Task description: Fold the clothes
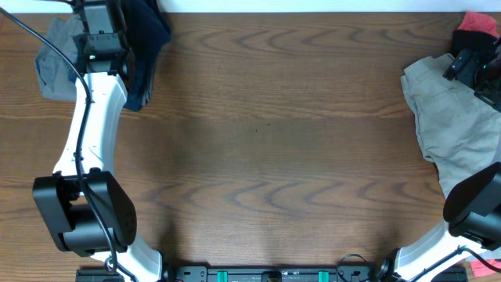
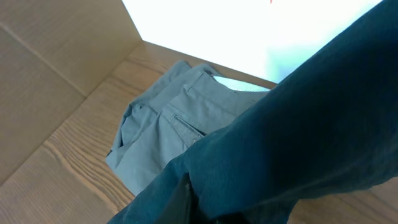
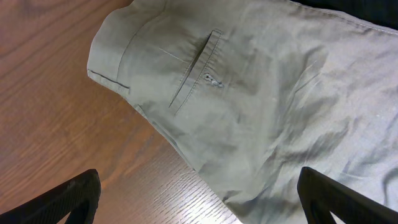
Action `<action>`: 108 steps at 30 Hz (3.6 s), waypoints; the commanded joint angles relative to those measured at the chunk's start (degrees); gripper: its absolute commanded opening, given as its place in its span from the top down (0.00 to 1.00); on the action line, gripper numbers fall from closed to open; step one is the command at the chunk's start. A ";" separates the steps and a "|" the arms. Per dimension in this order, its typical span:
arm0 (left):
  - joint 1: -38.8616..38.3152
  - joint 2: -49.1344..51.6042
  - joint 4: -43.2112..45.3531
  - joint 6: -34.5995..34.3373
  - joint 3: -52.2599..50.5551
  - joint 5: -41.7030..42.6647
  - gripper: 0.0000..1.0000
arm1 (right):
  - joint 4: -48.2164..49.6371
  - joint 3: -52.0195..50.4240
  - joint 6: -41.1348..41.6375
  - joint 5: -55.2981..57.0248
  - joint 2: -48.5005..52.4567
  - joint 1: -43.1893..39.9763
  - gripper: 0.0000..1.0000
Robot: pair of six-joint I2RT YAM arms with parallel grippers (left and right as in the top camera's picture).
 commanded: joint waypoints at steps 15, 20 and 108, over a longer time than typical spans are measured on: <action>8.31 10.78 8.72 -5.70 1.05 -1.55 0.86 | -0.07 0.22 -0.70 0.17 -0.11 -0.37 0.01; 9.97 14.38 15.04 -1.99 1.07 -1.57 0.70 | -0.07 0.22 -0.70 0.17 -0.11 -0.37 0.01; -12.94 -79.76 1.29 -12.48 -72.76 29.29 0.02 | -0.07 0.22 -0.70 0.17 -0.11 -0.37 0.01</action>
